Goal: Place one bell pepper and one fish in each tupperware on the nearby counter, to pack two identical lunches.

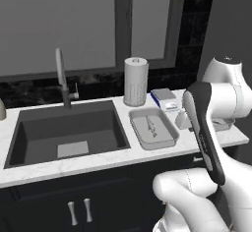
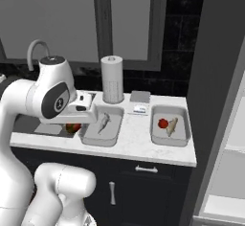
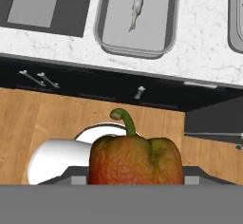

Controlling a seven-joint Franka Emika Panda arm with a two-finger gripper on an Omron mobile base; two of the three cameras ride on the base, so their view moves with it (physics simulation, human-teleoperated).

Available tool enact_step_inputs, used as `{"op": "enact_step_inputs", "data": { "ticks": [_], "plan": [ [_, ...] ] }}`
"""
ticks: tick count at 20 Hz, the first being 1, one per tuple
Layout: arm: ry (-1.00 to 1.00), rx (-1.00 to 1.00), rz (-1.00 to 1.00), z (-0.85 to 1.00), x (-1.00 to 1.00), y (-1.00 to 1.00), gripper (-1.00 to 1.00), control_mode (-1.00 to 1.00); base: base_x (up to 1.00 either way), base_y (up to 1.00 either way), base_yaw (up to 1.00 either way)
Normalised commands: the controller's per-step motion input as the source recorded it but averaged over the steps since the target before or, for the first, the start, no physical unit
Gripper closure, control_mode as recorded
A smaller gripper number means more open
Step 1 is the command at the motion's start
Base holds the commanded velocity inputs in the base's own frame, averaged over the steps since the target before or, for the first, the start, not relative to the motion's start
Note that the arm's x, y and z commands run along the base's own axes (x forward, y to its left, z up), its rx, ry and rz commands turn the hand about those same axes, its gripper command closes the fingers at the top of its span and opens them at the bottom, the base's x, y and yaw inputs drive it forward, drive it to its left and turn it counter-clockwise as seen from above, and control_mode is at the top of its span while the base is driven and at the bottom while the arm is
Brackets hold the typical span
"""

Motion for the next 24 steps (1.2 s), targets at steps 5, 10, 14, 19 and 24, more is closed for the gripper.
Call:
{"op": "enact_step_inputs", "data": {
  "ticks": [5, 10, 14, 19, 24],
  "plan": [
    [0.00, 0.00, -0.03, -0.05, 0.11, 0.01, 1.00, -1.00, 0.23, 0.00, -0.03],
    [0.00, 0.00, -0.11, -0.39, 0.68, 0.26, 1.00, -1.00, 0.00, 0.00, 0.00],
    [-0.03, 0.00, -0.09, -0.86, 1.00, 0.40, 1.00, -1.00, 0.00, 0.00, 0.00],
    [0.01, 0.00, -0.08, -0.74, 1.00, 0.38, 1.00, -1.00, 0.00, 0.00, 0.00],
    [0.21, 0.00, -0.07, -0.09, 1.00, 0.15, 1.00, -1.00, 0.00, 0.00, 0.00]
  ]
}}
